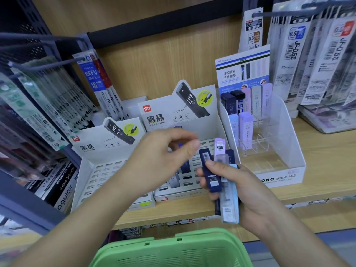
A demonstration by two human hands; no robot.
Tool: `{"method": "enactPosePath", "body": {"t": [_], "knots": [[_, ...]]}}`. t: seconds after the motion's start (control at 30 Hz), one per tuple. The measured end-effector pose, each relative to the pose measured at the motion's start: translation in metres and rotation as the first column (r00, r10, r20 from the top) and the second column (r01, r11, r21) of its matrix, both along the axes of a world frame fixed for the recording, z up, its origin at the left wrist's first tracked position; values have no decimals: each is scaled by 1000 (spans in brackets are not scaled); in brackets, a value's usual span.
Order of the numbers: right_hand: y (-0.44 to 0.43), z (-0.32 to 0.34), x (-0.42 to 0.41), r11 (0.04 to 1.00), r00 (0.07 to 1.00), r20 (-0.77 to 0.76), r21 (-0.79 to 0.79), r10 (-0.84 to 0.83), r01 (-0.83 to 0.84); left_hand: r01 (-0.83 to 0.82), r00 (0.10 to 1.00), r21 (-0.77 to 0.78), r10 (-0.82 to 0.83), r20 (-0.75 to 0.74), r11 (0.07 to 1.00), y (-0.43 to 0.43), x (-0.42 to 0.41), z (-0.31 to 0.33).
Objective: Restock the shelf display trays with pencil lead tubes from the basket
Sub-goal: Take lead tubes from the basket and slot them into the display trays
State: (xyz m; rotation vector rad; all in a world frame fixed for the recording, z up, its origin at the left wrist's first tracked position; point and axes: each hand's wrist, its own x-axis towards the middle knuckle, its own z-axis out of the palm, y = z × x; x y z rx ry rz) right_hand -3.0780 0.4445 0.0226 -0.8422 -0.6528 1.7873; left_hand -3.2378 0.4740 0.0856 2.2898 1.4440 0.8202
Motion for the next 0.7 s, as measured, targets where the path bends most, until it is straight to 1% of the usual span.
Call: {"method": "enactPosePath", "body": {"t": [0.03, 0.07, 0.1, 0.17, 0.3, 0.33, 0.4, 0.47, 0.57, 0.63, 0.7], "knots": [[-1, 0, -1, 1000, 999, -33, 6, -3, 4, 23, 996, -123, -12, 87, 992, -10, 2, -4], [-1, 0, -2, 1000, 998, -66, 3, -5, 5, 24, 996, -177, -9, 86, 984, -18, 2, -11], [-2, 0, -4, 1000, 996, -88, 2, 2, -2, 10, 999, -184, -2, 42, 983, -26, 2, -18], [-4, 1, -8, 999, 995, -91, 20, 32, -30, -22, 1000, -122, 20, -12, 992, -37, 5, -26], [-8, 2, -14, 998, 995, -86, 37, 47, -44, -33, 994, 94, 43, -103, 995, -46, 7, -27], [-8, 2, -14, 999, 995, -92, 28, 42, -39, -43, 996, 89, 50, -79, 995, -47, 8, -26], [-9, 3, -15, 999, 997, -71, 18, 30, -28, -74, 996, 11, 73, 55, 997, -51, 7, -24], [-11, 7, -15, 999, 1000, -11, 32, -18, 19, -102, 977, -74, 114, 181, 992, -54, 3, -22], [-14, 10, -16, 995, 996, 40, 65, -78, 75, -31, 946, -236, 105, 308, 971, -53, -3, -16], [-12, 8, -16, 992, 992, 52, 64, -116, 113, -19, 904, -296, 143, 403, 955, -49, -8, -12], [-10, 7, -15, 983, 984, 27, 53, -177, 176, -30, 878, -339, 187, 440, 940, -46, -15, -9]]}}
